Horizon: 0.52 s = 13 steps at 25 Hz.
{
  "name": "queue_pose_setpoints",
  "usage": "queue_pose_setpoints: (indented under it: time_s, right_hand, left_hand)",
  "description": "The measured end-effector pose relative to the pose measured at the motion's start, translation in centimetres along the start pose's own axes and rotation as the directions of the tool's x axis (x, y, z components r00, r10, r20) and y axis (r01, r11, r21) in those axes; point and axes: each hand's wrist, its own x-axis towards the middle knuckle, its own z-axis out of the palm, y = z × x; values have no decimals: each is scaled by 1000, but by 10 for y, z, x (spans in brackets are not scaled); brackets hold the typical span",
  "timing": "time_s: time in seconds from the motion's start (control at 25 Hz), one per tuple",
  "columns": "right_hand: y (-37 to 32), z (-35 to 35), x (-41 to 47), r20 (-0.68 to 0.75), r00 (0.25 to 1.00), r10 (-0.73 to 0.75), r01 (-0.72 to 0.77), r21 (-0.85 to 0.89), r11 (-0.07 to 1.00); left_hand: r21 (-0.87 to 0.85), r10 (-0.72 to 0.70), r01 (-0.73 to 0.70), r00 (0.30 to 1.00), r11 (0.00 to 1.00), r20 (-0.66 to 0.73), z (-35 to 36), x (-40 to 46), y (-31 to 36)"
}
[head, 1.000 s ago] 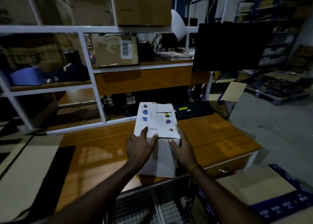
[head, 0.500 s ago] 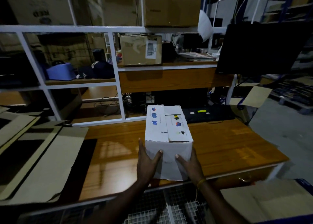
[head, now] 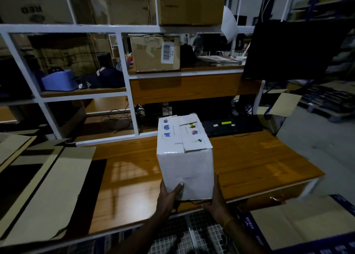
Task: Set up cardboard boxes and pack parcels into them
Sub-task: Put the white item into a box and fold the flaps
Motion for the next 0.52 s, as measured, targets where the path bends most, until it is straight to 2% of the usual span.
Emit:
queue_pose_setpoints:
  time_s: [0.08, 0.16, 0.24, 0.36, 0.52]
  right_hand:
    - [-17, 3, -7, -48, 997, -62, 53, -163, 985]
    - [-33, 7, -10, -150, 970, -189, 132, -328, 935]
    - [-53, 10, -10, -215, 935, -283, 169, -432, 886]
    - [-74, 14, -4, -309, 881, -357, 167, -502, 848]
    - [-90, 17, -3, -374, 820, -434, 193, -533, 824]
  left_hand:
    - [-21, 50, -52, 996, 998, -73, 3, -12, 14]
    - [-4, 121, -122, 984, 992, -130, 6, -19, 24]
    - [68, 203, -194, 961, 979, -187, 7, -23, 31]
    - [209, 235, -178, 927, 962, -291, 4, -15, 38]
    - [301, 314, -236, 917, 924, -247, 7, -28, 79]
